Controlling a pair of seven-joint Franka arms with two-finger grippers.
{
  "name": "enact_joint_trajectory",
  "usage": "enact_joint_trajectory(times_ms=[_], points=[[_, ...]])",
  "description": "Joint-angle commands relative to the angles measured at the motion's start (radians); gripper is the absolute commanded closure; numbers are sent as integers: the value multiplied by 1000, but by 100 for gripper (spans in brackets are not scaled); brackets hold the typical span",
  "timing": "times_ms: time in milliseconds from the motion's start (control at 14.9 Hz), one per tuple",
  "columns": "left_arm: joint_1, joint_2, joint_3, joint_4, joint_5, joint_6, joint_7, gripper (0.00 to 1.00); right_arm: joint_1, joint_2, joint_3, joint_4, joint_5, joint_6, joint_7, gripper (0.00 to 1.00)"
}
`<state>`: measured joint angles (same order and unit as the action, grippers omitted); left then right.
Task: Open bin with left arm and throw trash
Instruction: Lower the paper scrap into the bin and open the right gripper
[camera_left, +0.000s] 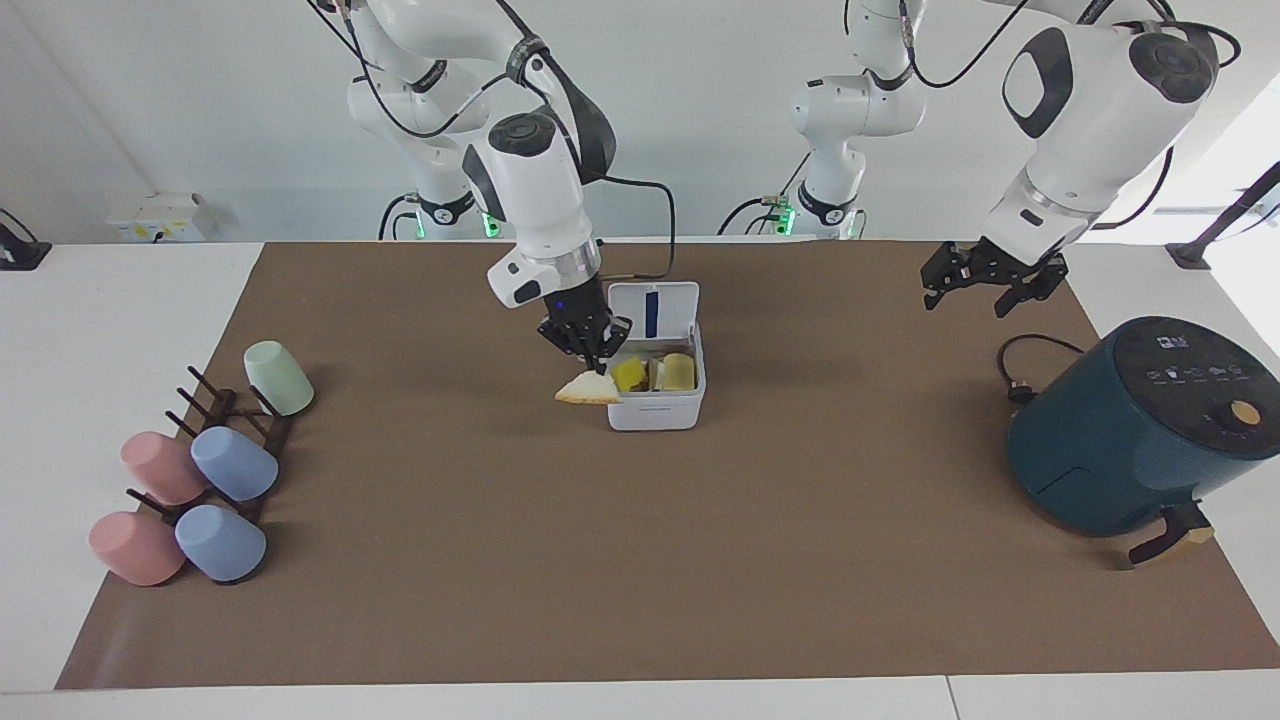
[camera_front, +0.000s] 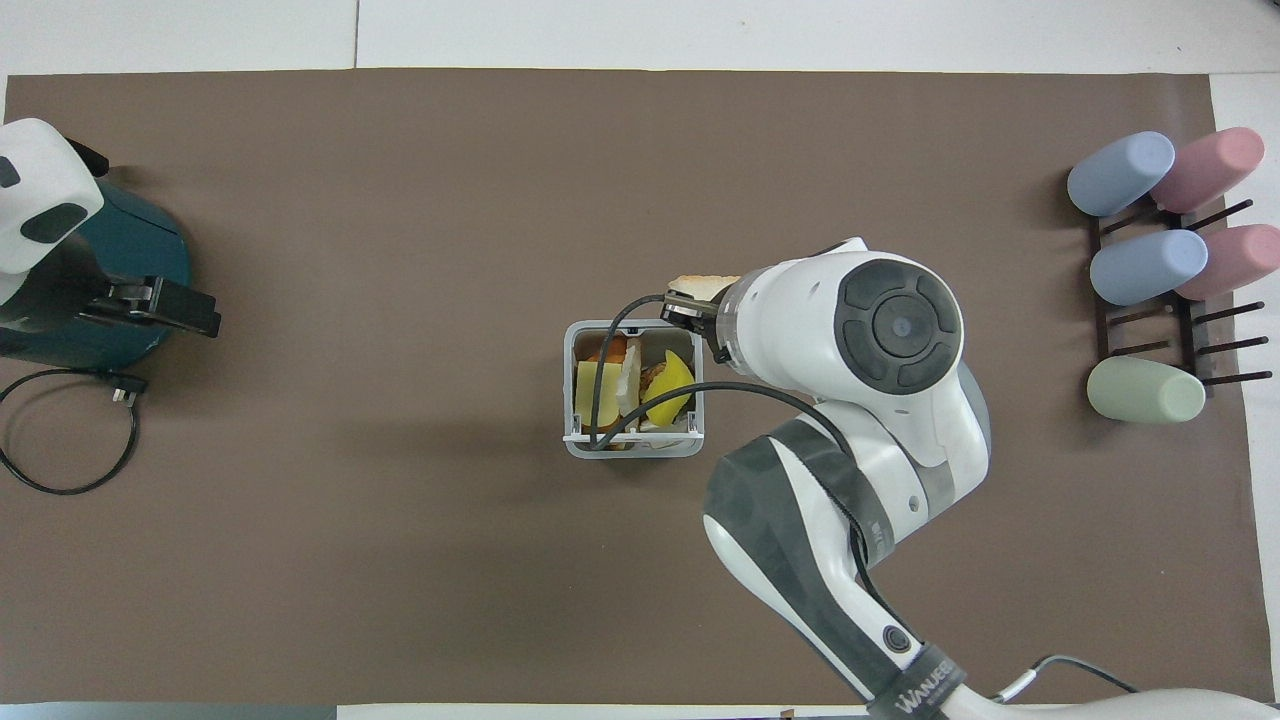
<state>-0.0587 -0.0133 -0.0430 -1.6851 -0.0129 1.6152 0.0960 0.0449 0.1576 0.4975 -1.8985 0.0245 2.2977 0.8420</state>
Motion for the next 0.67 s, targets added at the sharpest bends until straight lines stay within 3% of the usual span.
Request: enact_joint_trajectory(times_ms=[0, 134, 335, 602], points=[[-10, -11, -5, 80, 54, -101, -35, 0, 45, 20, 3, 24, 38, 6, 81, 100], [-4, -22, -8, 75, 44, -109, -61, 0, 52, 19, 4, 12, 47, 3, 89, 100], [0, -36, -9, 38, 11, -78, -61, 0, 55, 16, 6, 9, 197, 6, 71, 100], [-3, -40, -8, 19, -8, -58, -65, 0, 78, -1, 6, -25, 215, -3, 65, 100]])
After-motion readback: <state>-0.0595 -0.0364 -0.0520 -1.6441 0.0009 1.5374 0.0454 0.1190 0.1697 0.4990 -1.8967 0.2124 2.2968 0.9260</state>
